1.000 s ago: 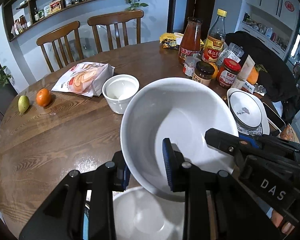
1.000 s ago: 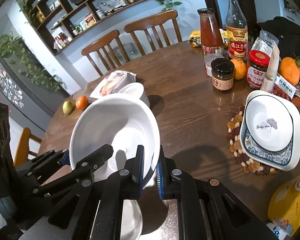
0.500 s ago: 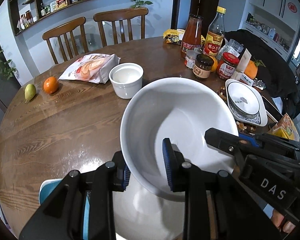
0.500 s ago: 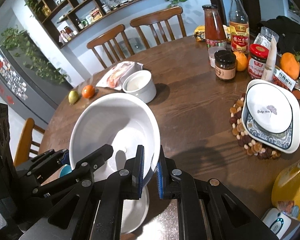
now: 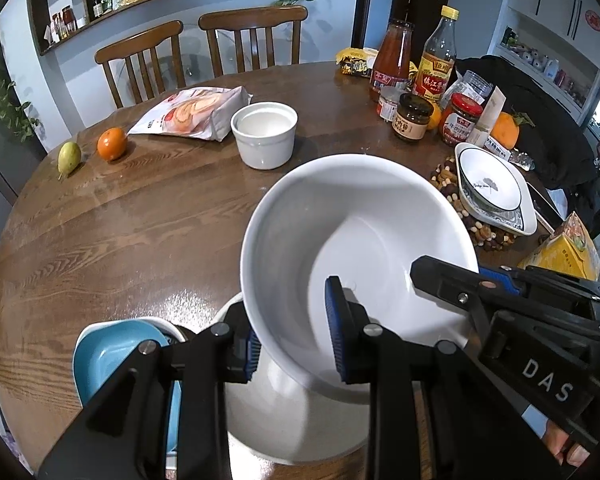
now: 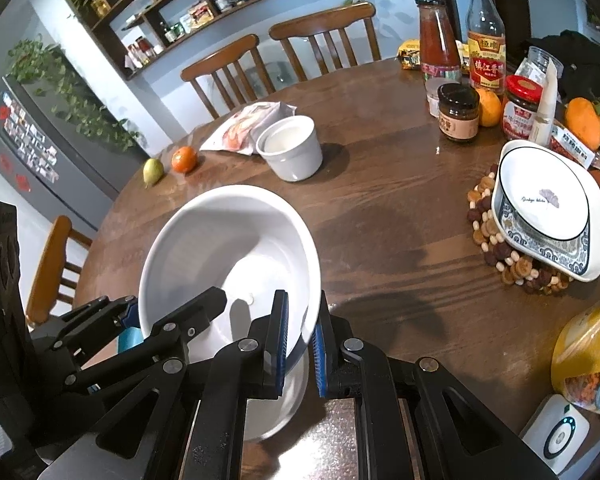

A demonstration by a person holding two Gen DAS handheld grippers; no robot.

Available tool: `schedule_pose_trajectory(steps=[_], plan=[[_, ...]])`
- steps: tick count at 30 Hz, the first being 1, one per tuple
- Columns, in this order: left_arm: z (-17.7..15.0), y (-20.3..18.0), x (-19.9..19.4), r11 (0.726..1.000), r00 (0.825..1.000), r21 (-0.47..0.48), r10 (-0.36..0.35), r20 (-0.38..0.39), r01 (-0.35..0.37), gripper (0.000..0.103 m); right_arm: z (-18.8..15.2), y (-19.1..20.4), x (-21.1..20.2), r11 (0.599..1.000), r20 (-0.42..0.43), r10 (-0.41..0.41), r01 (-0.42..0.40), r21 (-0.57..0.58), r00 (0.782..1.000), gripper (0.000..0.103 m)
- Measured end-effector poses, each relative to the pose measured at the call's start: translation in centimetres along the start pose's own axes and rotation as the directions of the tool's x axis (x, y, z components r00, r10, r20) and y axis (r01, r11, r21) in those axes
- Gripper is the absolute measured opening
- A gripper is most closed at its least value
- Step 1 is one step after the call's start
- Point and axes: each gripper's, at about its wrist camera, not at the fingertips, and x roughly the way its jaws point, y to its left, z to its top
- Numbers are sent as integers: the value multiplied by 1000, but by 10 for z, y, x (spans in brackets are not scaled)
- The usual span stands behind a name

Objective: Organize plates and bowls
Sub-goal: 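Lower the smaller white bowl into the large white bowl with both grippers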

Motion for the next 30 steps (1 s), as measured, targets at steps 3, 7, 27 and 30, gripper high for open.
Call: schedule_pose_trajectory(steps=[3,7,27,30], plan=[[-5,1,0,1000,1000,-2,4,-7,-4,26,-3,1,1,1000,-8,3,-3,-3,1000,13],[-10,4,1,1000,1000,-14,1,-22,-2,26,-7,4,3,1000,-22,4,-4,-11,1000,13],[-39,33,16,996,991,-90,-19,-133,7,26,-28,22,36,999,-153,10,-16,-36,988,13],[-44,35,19,995,989,-97,-21,-147,7,26,-32,23,40,999,-172,5,-12,-42,985,13]])
